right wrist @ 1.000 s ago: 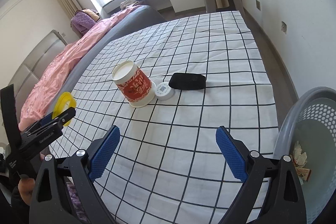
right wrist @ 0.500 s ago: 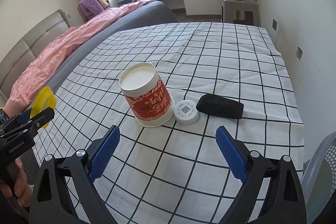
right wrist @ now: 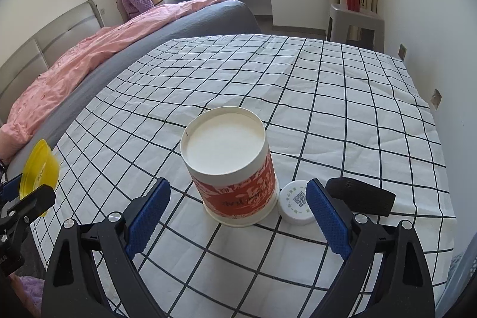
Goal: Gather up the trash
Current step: 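Close the right tool on the red-and-white paper cup and lift it, then carry the ring and cup over the wastebasket and open both tools to drop them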
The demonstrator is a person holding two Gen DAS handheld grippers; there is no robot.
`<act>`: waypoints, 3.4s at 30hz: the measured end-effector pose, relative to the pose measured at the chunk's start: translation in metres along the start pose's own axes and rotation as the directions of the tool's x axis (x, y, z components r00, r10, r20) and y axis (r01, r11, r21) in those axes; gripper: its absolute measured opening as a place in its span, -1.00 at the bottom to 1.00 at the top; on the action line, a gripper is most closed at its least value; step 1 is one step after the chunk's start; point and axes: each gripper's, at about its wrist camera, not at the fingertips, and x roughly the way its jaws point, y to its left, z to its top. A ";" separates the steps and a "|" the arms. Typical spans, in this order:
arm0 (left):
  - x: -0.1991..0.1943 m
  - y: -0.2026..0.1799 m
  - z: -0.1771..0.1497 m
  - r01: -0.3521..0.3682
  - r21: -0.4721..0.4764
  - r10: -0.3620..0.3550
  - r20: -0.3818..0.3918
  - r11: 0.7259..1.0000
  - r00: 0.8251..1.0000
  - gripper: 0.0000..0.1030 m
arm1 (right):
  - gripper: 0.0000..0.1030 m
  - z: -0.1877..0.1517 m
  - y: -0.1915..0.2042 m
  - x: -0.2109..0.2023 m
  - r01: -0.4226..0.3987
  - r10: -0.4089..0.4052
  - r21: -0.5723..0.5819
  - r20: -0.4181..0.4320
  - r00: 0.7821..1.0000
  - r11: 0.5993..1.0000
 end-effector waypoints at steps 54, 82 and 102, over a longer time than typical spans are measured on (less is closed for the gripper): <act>-0.056 -0.116 -0.026 0.230 0.148 -0.242 0.066 0.962 0.968 0.33 | 0.17 -0.112 -0.136 -0.210 0.233 -0.265 0.296 0.073 0.962 0.927; -0.076 -0.304 -0.076 0.418 0.413 -0.426 -0.078 0.809 0.902 0.33 | 0.17 -0.192 -0.257 -0.283 0.319 -0.390 0.509 0.036 0.920 0.799; -0.066 -0.386 -0.099 0.504 0.479 -0.477 -0.187 0.719 0.859 0.34 | 0.20 -0.204 -0.283 -0.281 0.360 -0.418 0.518 -0.005 0.908 0.776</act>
